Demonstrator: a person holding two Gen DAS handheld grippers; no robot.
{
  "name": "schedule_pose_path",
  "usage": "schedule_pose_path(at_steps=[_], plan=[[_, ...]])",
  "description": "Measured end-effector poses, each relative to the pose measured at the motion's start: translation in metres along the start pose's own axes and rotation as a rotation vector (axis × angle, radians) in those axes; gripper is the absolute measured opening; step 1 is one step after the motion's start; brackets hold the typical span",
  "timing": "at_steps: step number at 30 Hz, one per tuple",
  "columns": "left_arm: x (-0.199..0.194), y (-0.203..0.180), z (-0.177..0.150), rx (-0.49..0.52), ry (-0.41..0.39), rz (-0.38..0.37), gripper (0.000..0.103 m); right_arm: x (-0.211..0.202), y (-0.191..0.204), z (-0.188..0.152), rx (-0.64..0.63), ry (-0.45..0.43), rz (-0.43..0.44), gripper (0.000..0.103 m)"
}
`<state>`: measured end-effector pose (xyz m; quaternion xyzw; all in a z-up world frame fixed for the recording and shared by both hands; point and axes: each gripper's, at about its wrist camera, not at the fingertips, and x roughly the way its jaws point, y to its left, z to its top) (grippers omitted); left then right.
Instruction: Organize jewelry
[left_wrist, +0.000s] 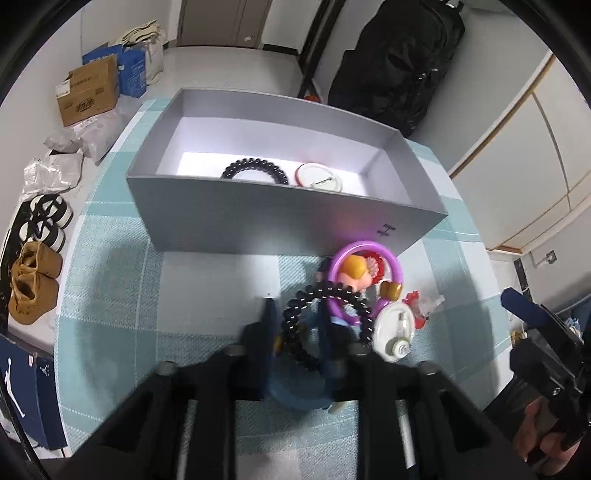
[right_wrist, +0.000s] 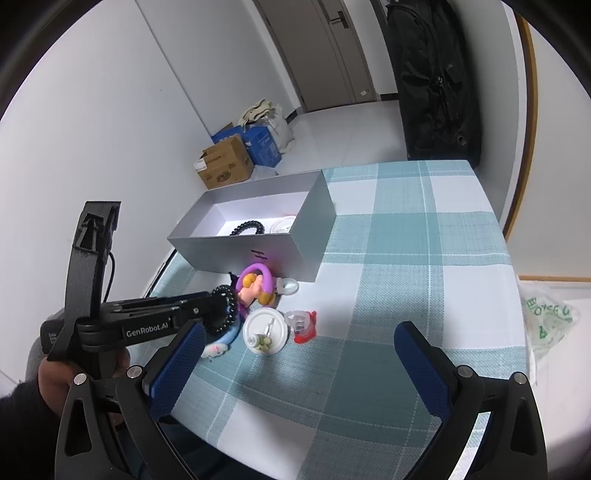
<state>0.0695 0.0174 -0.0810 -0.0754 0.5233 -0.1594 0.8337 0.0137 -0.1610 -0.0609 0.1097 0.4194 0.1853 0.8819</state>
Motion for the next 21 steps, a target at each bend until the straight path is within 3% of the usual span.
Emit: schedule_pose_path(at_steps=[5,13,21], plan=[[-0.01,-0.006,0.002,0.036,-0.046,0.011,0.006,0.004,0.002,0.0,-0.008,0.007,0.0,0.103],[-0.032,0.001,0.008,-0.032,-0.103,-0.072,0.006,0.008,0.008,-0.002,-0.019,0.027,0.017,0.103],[-0.069,0.011,0.014,-0.07,-0.22,-0.096,0.006,0.03,0.036,-0.011,0.002,0.115,0.159,0.103]])
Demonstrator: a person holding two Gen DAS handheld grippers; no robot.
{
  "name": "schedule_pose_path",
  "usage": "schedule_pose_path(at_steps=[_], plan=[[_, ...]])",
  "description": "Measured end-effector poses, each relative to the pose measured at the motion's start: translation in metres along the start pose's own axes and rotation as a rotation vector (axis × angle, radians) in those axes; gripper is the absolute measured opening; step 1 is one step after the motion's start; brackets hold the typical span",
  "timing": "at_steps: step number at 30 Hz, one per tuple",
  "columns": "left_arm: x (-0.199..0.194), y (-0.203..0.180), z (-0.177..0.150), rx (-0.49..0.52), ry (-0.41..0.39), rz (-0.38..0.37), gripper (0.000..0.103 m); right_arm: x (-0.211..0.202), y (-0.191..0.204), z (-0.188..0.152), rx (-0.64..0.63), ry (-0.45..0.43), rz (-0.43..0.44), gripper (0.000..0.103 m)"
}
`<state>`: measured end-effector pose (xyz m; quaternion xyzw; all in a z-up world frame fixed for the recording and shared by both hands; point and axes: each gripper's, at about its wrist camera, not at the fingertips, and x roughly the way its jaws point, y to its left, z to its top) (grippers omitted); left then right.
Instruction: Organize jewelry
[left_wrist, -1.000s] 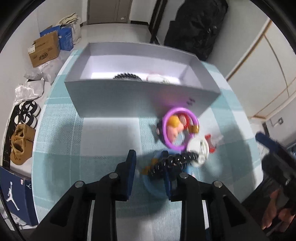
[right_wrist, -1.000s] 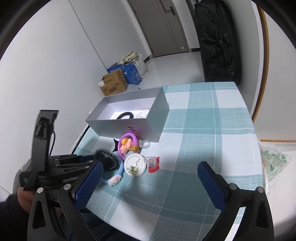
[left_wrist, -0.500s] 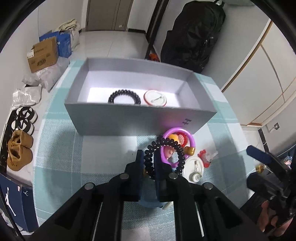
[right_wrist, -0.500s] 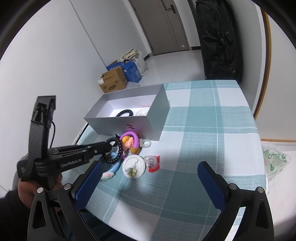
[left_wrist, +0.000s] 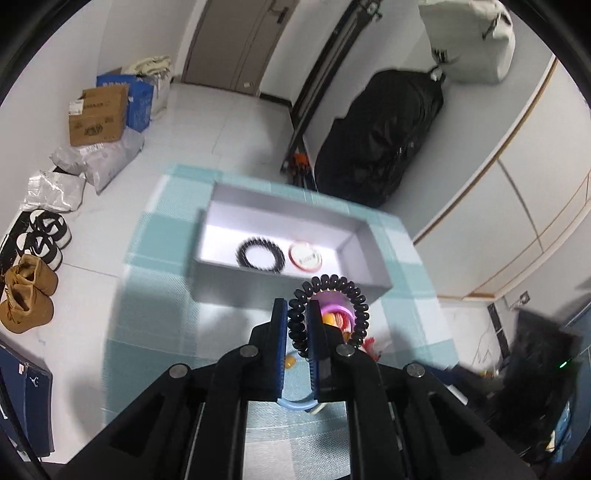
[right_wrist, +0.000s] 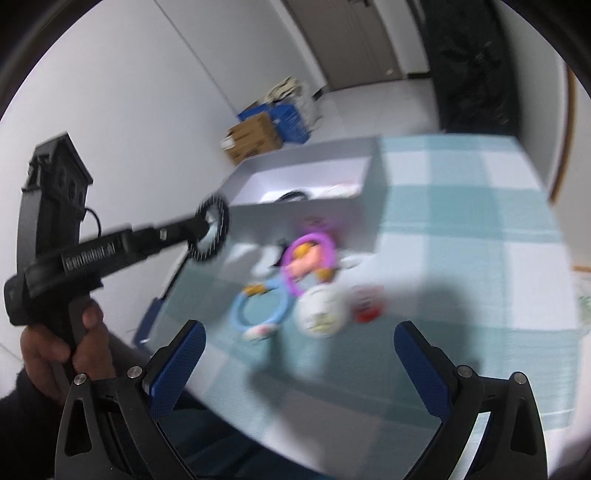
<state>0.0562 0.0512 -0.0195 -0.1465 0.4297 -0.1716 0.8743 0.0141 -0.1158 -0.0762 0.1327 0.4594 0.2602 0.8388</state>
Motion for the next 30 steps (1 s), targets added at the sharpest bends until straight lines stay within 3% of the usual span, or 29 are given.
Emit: schedule_pose_path(at_steps=[9,17,23,25,26,27,30], plan=[[-0.017,0.014,0.005,-0.025,-0.057,-0.009,0.006,0.043,0.045,-0.002,-0.066,0.053,-0.001,0.093],[-0.022,0.023,0.005,-0.041,-0.056,-0.015,0.006,0.069,0.063,0.001,-0.105,0.034,-0.173,0.08],[-0.024,0.025,0.005,-0.038,-0.058,-0.001,0.006,0.087,0.071,0.002,-0.172,0.026,-0.293,0.055],[-0.023,0.025,0.005,-0.038,-0.056,-0.002,0.006,0.088,0.071,0.001,-0.183,0.02,-0.294,0.053],[-0.023,0.025,0.005,-0.039,-0.056,-0.002,0.006,0.087,0.069,0.001,-0.18,0.017,-0.294,0.042],[-0.023,0.025,0.006,-0.04,-0.056,-0.001,0.006,0.087,0.067,0.002,-0.178,0.024,-0.302,0.024],[-0.022,0.025,0.005,-0.042,-0.056,-0.004,0.006,0.084,0.056,0.002,-0.152,0.029,-0.275,0.015]])
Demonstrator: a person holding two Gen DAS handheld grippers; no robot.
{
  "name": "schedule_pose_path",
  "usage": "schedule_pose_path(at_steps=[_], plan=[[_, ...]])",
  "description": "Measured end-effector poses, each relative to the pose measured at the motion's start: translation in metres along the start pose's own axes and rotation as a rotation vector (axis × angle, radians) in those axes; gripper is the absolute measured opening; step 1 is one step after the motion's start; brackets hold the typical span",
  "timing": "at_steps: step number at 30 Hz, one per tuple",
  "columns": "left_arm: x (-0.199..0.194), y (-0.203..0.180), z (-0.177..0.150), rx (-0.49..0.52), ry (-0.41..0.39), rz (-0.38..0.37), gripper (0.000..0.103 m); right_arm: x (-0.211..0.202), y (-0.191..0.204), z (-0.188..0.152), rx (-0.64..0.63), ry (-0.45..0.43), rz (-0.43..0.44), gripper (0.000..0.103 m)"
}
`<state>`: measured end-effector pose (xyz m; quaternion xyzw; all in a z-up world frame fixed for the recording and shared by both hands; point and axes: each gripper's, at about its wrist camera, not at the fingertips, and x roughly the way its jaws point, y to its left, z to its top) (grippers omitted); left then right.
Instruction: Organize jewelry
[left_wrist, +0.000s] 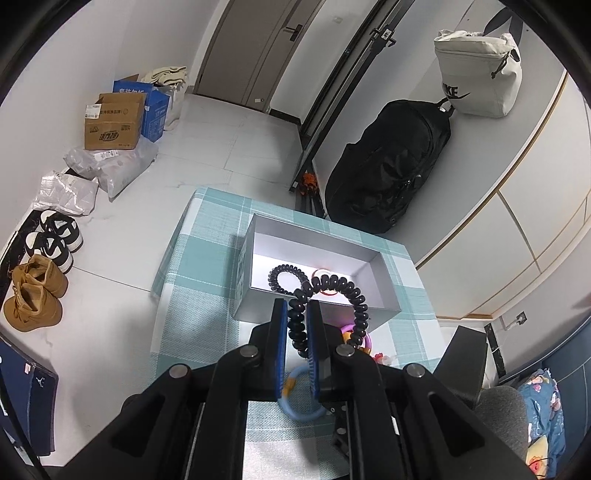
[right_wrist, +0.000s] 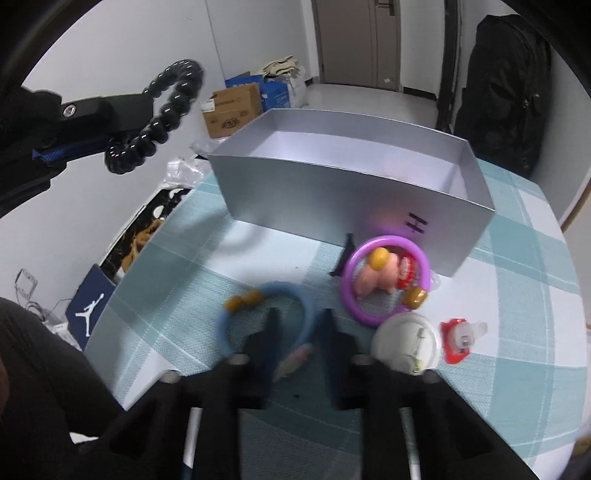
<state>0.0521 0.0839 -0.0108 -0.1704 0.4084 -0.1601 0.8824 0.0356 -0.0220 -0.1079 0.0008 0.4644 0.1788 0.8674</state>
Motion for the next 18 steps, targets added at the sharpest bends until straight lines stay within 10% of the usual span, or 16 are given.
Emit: schedule_pose_path(at_steps=[18], plan=[[0.005,-0.001,0.0,-0.015,0.007,0.016,0.006,-0.003,0.012,0.005,-0.152,0.086,-0.032,0.011]])
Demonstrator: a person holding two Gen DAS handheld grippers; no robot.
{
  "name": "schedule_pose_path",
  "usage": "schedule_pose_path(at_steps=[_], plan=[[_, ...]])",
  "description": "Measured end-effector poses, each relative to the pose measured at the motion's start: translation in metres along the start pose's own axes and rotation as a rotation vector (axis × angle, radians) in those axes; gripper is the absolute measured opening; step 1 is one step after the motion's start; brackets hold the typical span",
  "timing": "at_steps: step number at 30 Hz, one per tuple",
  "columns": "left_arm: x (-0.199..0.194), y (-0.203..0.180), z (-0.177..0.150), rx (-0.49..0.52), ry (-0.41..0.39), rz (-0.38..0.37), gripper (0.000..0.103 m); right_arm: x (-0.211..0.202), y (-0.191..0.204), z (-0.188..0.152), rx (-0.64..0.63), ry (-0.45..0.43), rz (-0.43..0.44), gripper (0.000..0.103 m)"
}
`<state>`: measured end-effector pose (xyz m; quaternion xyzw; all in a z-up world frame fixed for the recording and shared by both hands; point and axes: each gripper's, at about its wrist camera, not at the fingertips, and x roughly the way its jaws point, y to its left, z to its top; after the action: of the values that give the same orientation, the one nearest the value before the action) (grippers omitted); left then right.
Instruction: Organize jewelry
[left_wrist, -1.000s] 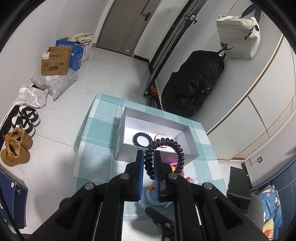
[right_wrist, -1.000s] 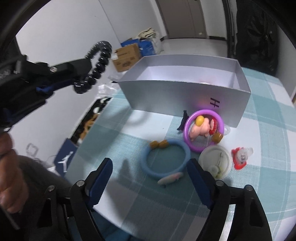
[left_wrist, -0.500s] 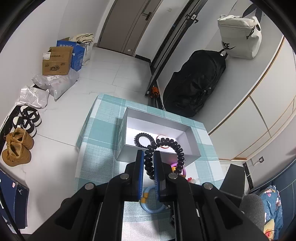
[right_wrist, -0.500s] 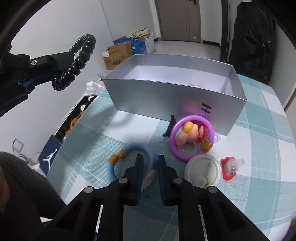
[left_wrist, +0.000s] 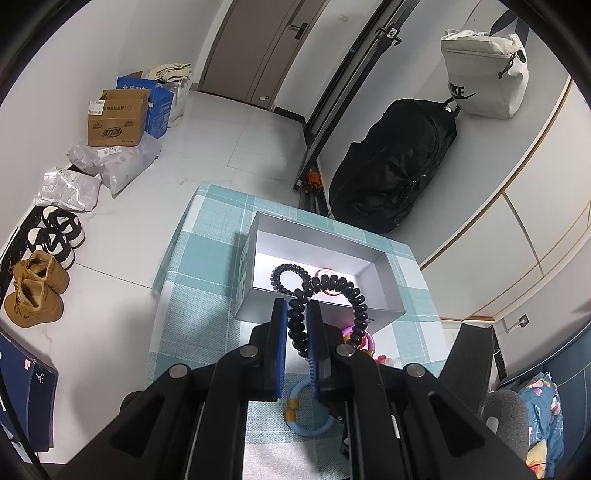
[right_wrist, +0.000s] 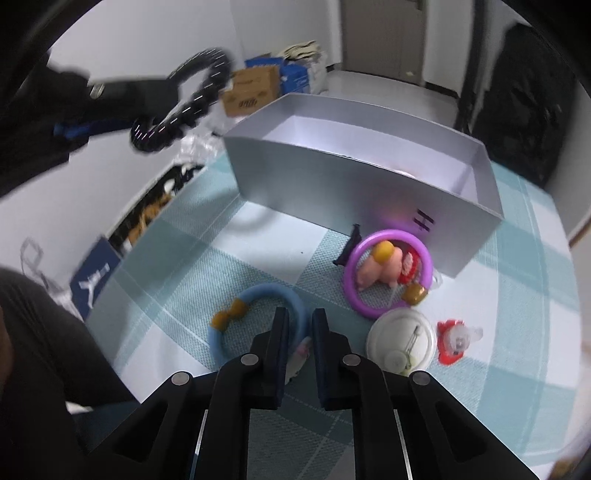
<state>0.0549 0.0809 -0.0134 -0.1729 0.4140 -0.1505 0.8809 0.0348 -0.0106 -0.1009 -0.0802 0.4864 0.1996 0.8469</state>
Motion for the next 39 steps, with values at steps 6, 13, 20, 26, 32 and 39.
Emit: schedule_pose_path(at_steps=[6,13,20,26,32,39], plan=[[0.0,-0.001,0.0,0.0,-0.001,0.006,0.006,-0.01,-0.024,-0.001,0.107,-0.011,0.074,0.01],[0.004,-0.005,0.002,-0.004,0.007,0.008,0.006,-0.043,-0.052,-0.002,0.198,-0.092,0.152,0.01],[0.017,-0.02,0.016,0.021,0.017,0.02,0.006,-0.073,-0.072,0.026,0.257,-0.18,0.198,0.01],[0.039,-0.025,0.03,0.019,0.055,0.03,0.006,-0.083,-0.099,0.056,0.285,-0.233,0.207,0.01],[0.062,-0.03,0.044,0.055,0.09,0.043,0.006,-0.07,-0.124,0.074,0.296,-0.234,0.219,0.01],[0.08,-0.024,0.049,0.036,0.112,0.059,0.006,-0.041,-0.138,0.086,0.293,-0.201,0.236,0.01]])
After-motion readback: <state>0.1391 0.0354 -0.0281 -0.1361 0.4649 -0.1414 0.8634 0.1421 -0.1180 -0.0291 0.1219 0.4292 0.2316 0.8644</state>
